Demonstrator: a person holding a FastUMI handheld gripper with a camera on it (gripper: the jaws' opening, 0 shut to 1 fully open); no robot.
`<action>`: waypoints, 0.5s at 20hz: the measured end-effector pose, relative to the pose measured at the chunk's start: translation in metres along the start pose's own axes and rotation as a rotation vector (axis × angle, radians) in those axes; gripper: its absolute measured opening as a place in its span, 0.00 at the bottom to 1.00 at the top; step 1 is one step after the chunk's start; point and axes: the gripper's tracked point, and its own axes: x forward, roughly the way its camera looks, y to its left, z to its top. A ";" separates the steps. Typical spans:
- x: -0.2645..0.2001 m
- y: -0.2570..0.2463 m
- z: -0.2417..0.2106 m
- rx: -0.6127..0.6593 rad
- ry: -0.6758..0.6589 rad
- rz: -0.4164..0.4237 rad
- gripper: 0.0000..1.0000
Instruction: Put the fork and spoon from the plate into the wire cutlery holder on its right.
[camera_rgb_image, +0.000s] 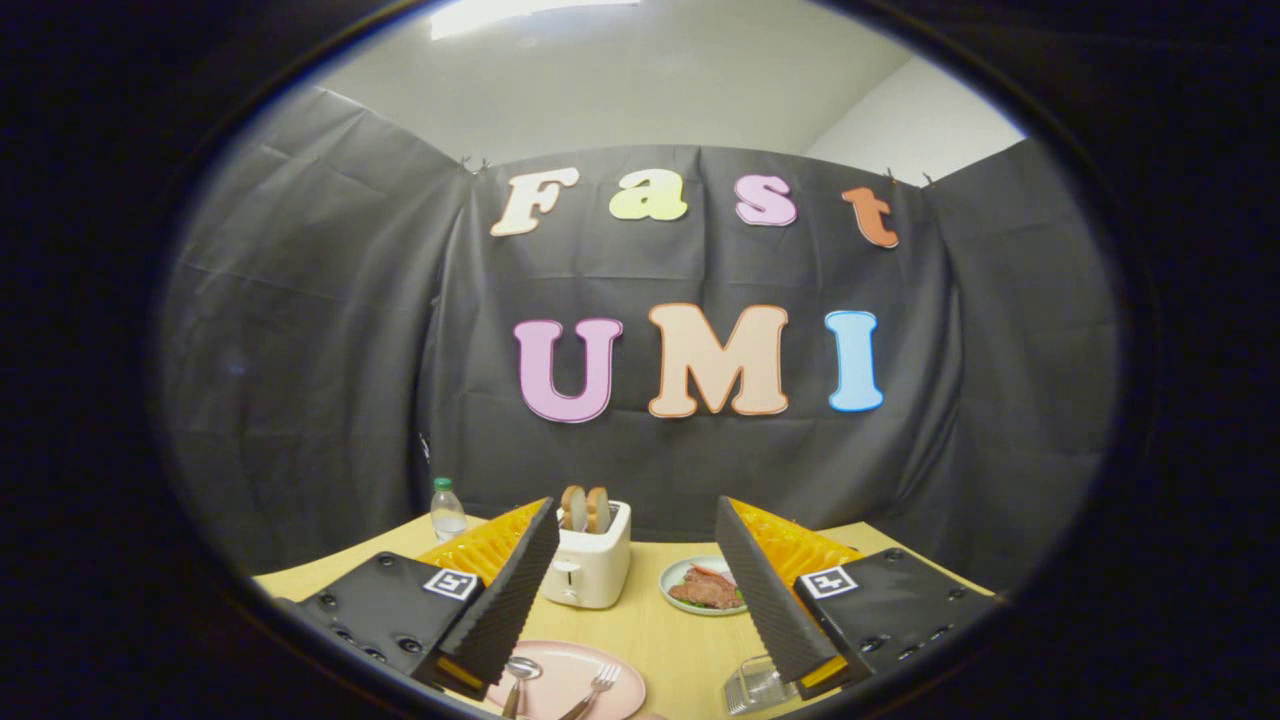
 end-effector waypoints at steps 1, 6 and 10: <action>0.001 0.001 0.000 0.002 0.000 0.002 1.00; 0.006 0.004 -0.009 0.006 0.019 0.010 1.00; 0.009 0.014 -0.031 0.007 0.064 0.049 1.00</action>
